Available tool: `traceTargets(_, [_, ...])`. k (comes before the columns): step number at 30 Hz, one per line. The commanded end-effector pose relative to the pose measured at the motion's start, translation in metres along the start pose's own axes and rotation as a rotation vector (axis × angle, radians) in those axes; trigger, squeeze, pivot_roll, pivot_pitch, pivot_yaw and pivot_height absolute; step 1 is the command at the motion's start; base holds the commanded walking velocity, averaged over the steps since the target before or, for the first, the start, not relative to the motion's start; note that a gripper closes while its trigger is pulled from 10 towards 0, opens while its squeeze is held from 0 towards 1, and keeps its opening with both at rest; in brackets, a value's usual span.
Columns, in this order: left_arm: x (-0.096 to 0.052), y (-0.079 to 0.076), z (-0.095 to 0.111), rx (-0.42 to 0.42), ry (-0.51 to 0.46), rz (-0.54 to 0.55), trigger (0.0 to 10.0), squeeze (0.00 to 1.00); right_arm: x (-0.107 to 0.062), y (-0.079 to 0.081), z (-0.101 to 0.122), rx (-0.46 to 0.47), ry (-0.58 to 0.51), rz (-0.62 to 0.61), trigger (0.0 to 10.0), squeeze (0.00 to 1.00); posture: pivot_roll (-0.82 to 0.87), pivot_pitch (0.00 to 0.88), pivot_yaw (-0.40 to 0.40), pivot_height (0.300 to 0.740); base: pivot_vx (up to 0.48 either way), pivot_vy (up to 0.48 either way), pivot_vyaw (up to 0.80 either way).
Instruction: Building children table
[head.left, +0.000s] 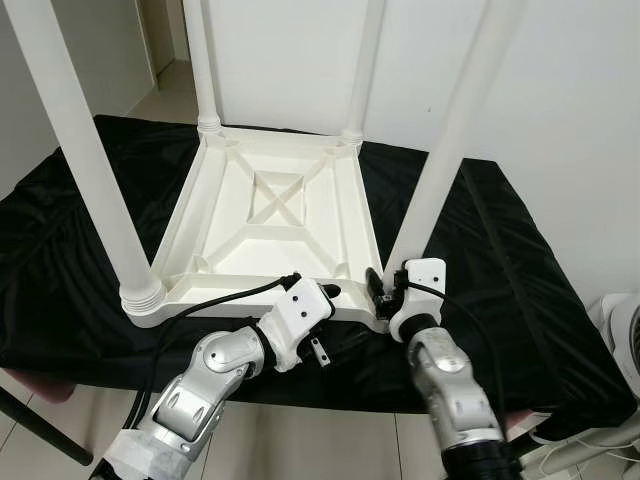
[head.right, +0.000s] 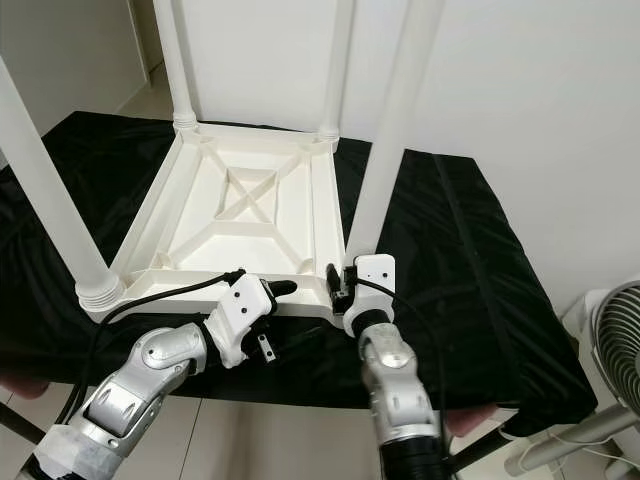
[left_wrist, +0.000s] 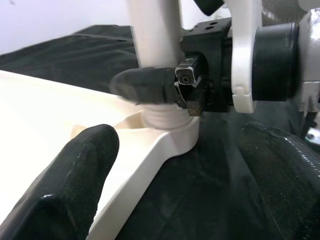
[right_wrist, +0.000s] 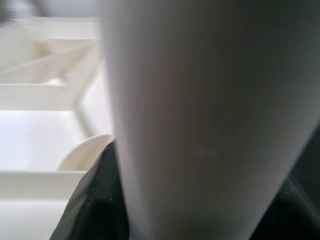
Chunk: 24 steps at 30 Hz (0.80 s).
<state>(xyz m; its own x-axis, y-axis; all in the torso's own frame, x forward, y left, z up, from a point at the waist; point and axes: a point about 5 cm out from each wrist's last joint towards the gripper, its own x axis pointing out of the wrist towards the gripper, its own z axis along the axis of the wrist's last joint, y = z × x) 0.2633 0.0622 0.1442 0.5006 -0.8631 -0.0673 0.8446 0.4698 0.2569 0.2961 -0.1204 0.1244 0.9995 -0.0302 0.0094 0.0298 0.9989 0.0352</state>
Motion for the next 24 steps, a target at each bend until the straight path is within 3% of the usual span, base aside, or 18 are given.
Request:
traceTargets(1, [0.001, -0.001, 0.001, 0.012, -0.009, -0.021, 10.0, 0.0, -0.008, -0.004, -0.019, 0.025, 0.107, -0.12, 10.0, 0.0, -0.08, 0.0, -0.07, 0.74, 0.0, 0.0, 0.0])
traceTargets(11, [-0.001, 0.004, 0.002, 0.01, -0.008, -0.004, 10.0, 0.0, -0.007, -0.002, -0.007, 0.013, 0.056, -0.069, 10.0, 0.0, -0.08, 0.0, -0.065, 0.74, 0.0, 0.0, 0.0])
traceTargets(12, [-0.002, 0.005, 0.002, 0.012, -0.006, -0.002, 10.0, 0.0, -0.008, 0.001, -0.005, 0.013, 0.043, -0.039, 10.0, 0.45, -0.07, 0.0, -0.067, 0.74, 0.0, 0.0, 0.0])
traceTargets(13, [-0.002, 0.005, 0.002, 0.012, -0.006, -0.002, 10.0, 0.0, -0.008, 0.001, -0.005, 0.013, 0.043, -0.039, 10.0, 0.45, -0.07, 0.0, -0.067, 0.74, 0.0, 0.0, 0.0])
traceTargets(14, [-0.003, 0.005, 0.001, 0.013, -0.003, 0.0, 10.0, 0.0, -0.009, 0.003, -0.003, 0.023, 0.02, 0.003, 10.0, 1.0, -0.07, 0.0, -0.066, 0.74, 0.0, 0.0, 0.0])
traceTargets(16, [-0.004, 0.005, 0.001, 0.013, -0.001, 0.001, 10.0, 0.0, -0.011, 0.008, 0.002, 0.044, -0.013, 0.085, 10.0, 1.0, -0.07, 0.0, -0.068, 0.74, 0.0, 0.0, 0.0])
traceTargets(20, [-0.004, 0.004, 0.001, 0.011, -0.002, -0.001, 10.0, 0.0, -0.012, 0.008, 0.004, 0.045, -0.019, 0.128, 10.0, 1.0, -0.07, 0.0, -0.069, 0.74, 0.0, 0.0, 0.0])
traceTargets(24, [-0.002, 0.002, 0.001, 0.011, -0.005, -0.009, 10.0, 0.0, -0.012, -0.008, -0.002, -0.004, 0.001, 0.173, 10.0, 1.0, -0.06, 0.0, -0.076, 0.74, 0.0, 0.0, 0.0])
